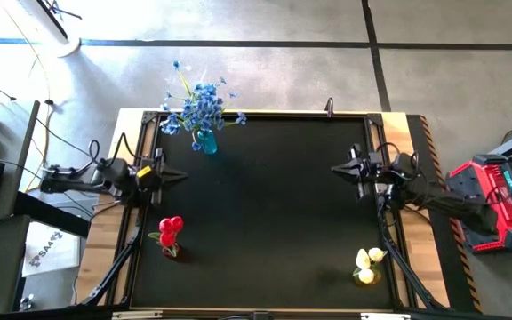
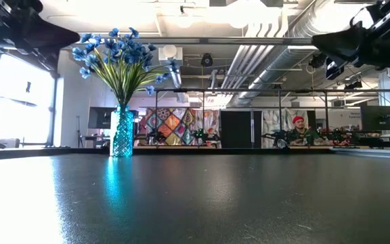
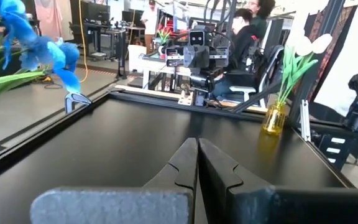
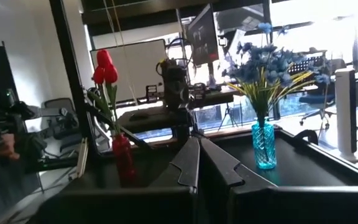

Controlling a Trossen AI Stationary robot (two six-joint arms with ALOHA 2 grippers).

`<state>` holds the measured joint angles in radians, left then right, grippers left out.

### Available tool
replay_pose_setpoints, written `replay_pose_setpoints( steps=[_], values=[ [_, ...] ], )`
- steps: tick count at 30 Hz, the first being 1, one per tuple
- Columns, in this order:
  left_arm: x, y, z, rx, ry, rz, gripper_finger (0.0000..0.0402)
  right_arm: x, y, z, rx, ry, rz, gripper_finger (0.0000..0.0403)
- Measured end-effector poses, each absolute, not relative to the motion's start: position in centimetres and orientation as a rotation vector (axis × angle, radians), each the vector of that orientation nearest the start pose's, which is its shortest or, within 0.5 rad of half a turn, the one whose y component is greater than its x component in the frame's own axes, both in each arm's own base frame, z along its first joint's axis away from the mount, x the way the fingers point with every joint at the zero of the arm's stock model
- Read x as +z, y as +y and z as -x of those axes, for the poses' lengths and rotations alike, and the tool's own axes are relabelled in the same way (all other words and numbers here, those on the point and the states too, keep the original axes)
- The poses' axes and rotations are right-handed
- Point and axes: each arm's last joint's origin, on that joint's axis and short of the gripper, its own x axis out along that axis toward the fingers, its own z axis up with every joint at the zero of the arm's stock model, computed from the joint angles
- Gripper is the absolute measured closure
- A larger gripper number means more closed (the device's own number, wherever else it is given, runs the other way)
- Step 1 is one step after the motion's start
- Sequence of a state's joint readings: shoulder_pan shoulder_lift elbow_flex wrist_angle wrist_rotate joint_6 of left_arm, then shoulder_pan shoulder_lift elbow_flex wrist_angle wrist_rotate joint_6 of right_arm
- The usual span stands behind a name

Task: Sort flowers into vase by color
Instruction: Return to Home Position

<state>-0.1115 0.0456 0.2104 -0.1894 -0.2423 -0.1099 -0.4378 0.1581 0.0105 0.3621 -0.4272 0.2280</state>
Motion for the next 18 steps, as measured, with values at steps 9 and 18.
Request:
replay_pose_setpoints(
  steps=[9, 18],
  values=[
    [20.2, -0.1, -8.8, 0.144, 0.026, 0.125, 0.0401, 18.6, -3.1, -9.1, 0.07, -0.173, -0.153, 0.0403],
    [18.2, -0.2, -9.6, 0.108, -0.009, 0.141, 0.0401, 18.8, -2.6, -8.7, 0.133, -0.197, -0.129, 0.0403]
  ],
)
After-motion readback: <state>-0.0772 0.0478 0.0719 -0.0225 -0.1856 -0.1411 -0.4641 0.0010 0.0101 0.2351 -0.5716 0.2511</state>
